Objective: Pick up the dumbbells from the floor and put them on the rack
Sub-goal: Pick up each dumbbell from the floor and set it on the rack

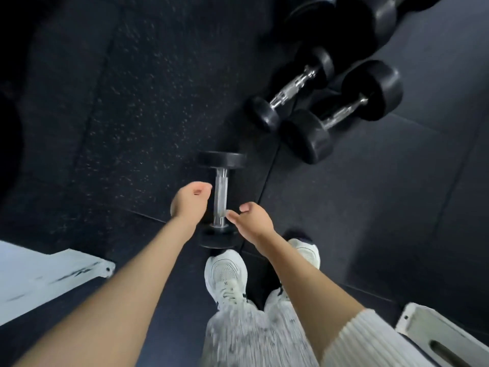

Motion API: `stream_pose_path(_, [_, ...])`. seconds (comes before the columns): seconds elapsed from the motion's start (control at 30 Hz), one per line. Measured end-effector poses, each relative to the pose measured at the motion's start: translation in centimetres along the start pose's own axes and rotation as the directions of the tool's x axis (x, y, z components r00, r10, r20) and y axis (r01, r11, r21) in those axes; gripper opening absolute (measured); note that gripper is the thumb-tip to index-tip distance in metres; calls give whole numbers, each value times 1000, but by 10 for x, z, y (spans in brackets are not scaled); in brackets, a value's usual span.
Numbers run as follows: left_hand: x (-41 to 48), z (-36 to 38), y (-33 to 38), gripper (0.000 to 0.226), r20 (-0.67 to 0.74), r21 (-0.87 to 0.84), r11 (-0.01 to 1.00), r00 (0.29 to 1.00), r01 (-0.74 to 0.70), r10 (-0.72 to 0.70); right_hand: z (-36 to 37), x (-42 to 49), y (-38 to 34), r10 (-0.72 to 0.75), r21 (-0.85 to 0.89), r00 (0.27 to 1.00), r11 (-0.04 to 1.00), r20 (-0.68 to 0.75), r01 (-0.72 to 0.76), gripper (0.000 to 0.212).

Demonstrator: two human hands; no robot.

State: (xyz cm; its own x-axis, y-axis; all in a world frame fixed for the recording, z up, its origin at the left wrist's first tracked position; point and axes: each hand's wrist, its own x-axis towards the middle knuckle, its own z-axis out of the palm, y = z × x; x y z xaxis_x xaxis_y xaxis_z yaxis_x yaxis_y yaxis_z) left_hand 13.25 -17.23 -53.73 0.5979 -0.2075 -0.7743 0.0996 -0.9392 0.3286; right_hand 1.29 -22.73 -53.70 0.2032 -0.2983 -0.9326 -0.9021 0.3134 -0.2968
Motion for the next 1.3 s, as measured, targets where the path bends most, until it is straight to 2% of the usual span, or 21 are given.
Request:
stream_pose_path(0.13, [64, 28, -19, 35, 153, -192, 979, 988, 65, -35, 35, 66, 14, 0, -20, 997, 1000, 82, 1, 52])
stream_pose_path(0.23, [80, 40, -29, 39, 259, -228, 967, 965, 110, -49, 52, 91, 22, -20, 41, 991, 999, 132, 15, 47])
stream_pose_path(0.33, [85, 44, -38, 19, 353, -357, 926, 935, 124, 11, 58, 99, 25, -35, 158, 982, 987, 184, 6, 42])
stream_pose_path(0.43, [80, 46, -30, 15, 346, -425, 897, 938, 121, 37, 61, 97, 23, -29, 152, 986, 988, 164, 4, 40])
stream_pose_path(0.6, [58, 48, -13, 13, 331, -452, 871, 943, 191, -35, 52, 76, 20, 1, 131, 992, 991, 125, -18, 39])
stream_pose_path(0.7, [32, 42, 3, 10, 326, -481, 849, 944, 218, -58, 33, 52, 18, -9, 64, 993, 998, 115, 2, 27])
stream_pose_path(0.83, [-25, 20, 36, 11, 306, -519, 827, 950, 216, -57, -3, -8, 4, -20, -16, 995, 1000, 95, 22, 16])
stream_pose_path(0.97, [-107, -20, 87, 17, 296, -543, 820, 955, 182, -16, -49, -103, -26, -36, -55, 997, 998, 70, 40, 24])
stream_pose_path(1.03, [-156, -49, 114, 19, 304, -551, 817, 953, 168, 9, -74, -162, -45, -54, -82, 997, 995, 55, 58, 25])
stream_pose_path(1.1, [-207, -81, 141, 18, 317, -572, 806, 947, 152, 46, -98, -224, -65, -77, -95, 996, 992, 41, 81, 15])
stream_pose_path(1.3, [-356, -189, 213, 13, 290, -680, 728, 945, 92, 152, -157, -401, -126, -182, -141, 983, 973, 31, 184, 25])
